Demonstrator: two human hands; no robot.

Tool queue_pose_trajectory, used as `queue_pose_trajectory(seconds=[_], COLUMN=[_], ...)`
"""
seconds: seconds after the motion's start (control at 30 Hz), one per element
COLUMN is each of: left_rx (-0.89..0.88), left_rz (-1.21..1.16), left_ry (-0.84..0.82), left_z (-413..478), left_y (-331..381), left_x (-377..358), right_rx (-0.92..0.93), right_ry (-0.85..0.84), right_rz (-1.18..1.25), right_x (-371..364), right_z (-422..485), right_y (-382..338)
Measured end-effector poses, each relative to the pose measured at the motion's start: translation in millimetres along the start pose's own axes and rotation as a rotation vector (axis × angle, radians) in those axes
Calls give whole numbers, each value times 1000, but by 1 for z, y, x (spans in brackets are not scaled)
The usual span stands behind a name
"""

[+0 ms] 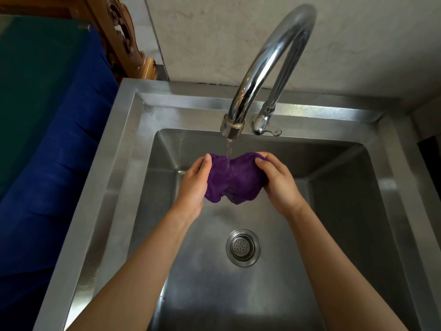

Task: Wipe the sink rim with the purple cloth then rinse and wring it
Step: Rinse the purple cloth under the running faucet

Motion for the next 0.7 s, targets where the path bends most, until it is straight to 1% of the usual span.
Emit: queue_pose_trajectory(seconds=[0.1,0.2,0.33,0.43,0.6,0.7], left_rx=[-27,-73,-120,-220,-491,-596], left_rz=[-37,-15,43,260,532,651], left_ry=[-84,-173,-192,-191,-117,-41], left_z=[-6,-10,-13,-21,-33,-33], left_y=[3,7,14,24,51,63], left_x=[-10,-23,-28,-29,-18,3], right_rx=[8,39,83,142,243,331], right_ry=[44,111,203,219,103,181], right_rz=[-22,-52,-117,-179,-212,-351], right_x=[7,17,30,31,3,6], right_z=[-2,-5,-10,-16,-20,-21], right_y=[1,-1,-6,-12,-27,-38])
Point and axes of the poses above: each hand's wrist, its own z-axis towards the middle knuckle, its own x-axis out of the back of the hand, y = z × x, the point moved 8 cm from there along z, towards the middle knuckle, and after that the axes turned 7 degrees about -z, right-handed, at the moved point
